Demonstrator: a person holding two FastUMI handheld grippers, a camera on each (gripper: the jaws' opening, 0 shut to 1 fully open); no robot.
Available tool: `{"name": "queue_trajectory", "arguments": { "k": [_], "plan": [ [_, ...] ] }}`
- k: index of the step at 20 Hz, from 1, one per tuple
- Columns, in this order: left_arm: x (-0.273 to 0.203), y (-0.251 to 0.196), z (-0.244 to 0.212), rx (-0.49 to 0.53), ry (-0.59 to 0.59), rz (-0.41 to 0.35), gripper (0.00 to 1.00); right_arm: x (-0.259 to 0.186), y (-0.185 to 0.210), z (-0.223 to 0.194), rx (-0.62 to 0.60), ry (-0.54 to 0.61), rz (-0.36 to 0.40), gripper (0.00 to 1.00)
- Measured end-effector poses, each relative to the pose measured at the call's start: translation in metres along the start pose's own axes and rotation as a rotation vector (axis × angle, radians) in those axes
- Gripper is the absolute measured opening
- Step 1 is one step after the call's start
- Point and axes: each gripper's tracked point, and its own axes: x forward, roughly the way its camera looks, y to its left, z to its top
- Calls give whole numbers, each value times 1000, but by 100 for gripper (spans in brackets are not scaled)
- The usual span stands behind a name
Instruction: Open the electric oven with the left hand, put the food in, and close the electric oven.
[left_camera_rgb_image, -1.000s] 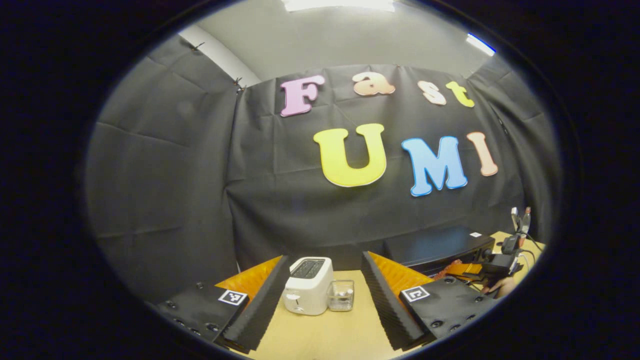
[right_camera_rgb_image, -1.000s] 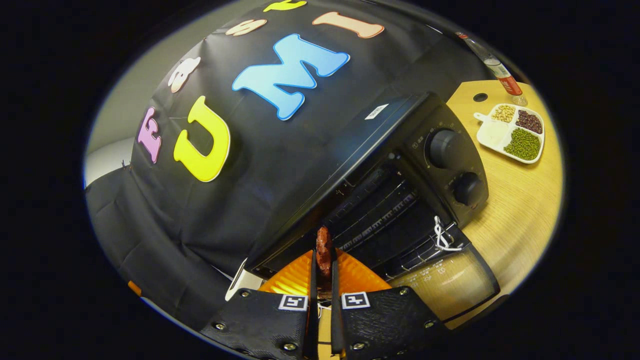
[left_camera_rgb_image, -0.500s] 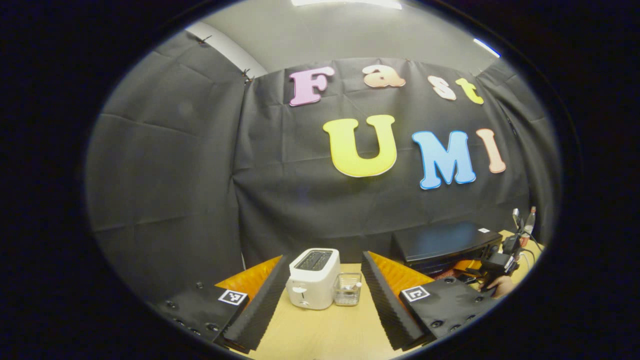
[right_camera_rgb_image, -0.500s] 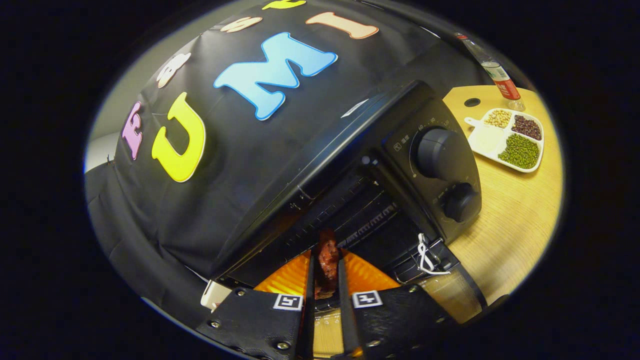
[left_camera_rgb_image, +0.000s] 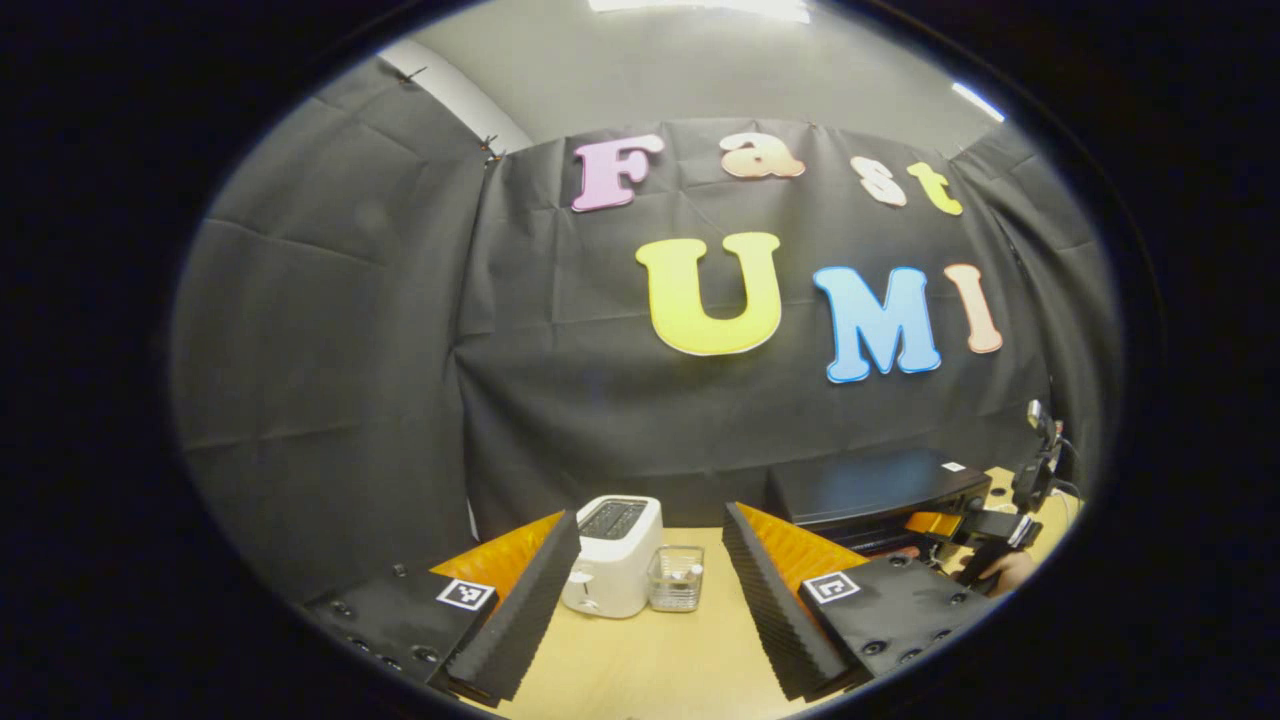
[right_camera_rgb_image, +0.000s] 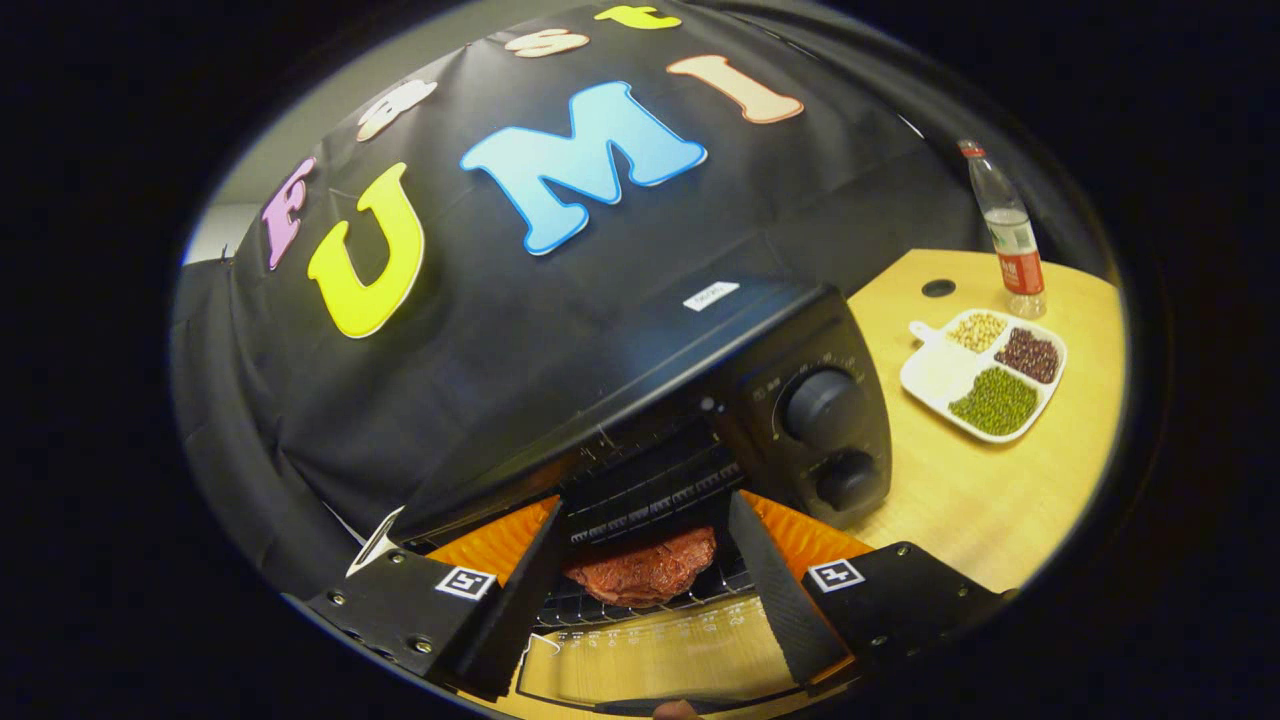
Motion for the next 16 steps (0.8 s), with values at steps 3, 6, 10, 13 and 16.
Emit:
{"name": "queue_trajectory", "arguments": {
  "k": [3,6,10,13,16],
  "plan": [
    [-1,-26,-10,-14,9,-49,91,-28,2,28,-64,-40,22,97],
    [-3,-58,-29,-48,41,-113,100,-63,0,56,-138,-78,50,98],
    [-8,-105,-68,-69,118,-197,96,-108,-10,87,-214,-133,44,98],
    [-15,-139,-94,-64,172,-252,94,-141,-19,105,-263,-180,24,98],
    [-16,-174,-119,-63,224,-311,96,-168,-30,116,-300,-207,1,97]
  ]
}}
